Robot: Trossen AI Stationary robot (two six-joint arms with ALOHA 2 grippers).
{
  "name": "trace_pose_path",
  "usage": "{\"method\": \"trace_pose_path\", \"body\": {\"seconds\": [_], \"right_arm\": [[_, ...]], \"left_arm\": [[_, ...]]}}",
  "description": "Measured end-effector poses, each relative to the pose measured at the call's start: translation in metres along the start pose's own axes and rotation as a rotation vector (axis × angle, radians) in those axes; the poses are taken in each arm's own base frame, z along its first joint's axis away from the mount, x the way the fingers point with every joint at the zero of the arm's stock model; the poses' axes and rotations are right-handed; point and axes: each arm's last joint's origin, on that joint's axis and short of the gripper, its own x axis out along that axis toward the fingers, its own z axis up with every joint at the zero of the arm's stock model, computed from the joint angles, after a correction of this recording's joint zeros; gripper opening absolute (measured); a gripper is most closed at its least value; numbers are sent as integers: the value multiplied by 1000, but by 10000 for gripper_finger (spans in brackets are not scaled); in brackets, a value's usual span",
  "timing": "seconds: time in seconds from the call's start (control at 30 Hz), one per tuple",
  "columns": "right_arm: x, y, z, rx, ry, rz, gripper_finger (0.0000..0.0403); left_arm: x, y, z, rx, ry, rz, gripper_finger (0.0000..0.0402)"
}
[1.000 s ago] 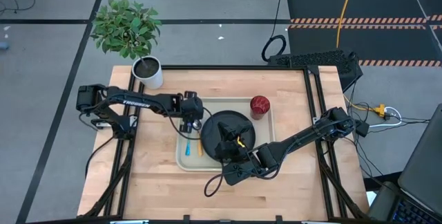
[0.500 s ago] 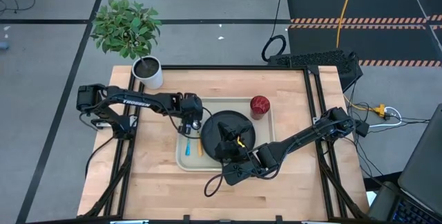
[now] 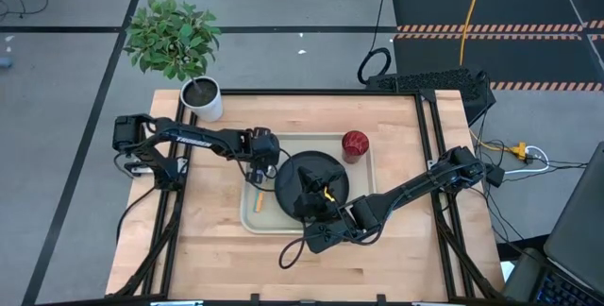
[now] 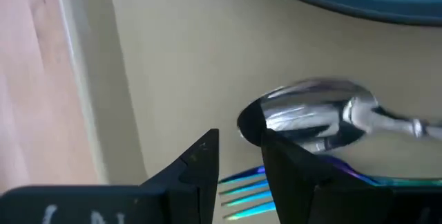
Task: Pick and place plate/cup/fork/spoon on tray
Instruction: Put the orange spoon on the gray tray between the black plate and the blue fork
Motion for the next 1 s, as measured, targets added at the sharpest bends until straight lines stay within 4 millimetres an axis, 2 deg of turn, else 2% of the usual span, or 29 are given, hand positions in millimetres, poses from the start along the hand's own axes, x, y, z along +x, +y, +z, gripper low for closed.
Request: {"method": "trace_pose_path", "body": {"seconds": [1.0], "right_arm": [[0, 0, 0, 3, 1, 0, 20]], "left_arm": [[0, 0, -3, -38, 34, 6, 113]]}}
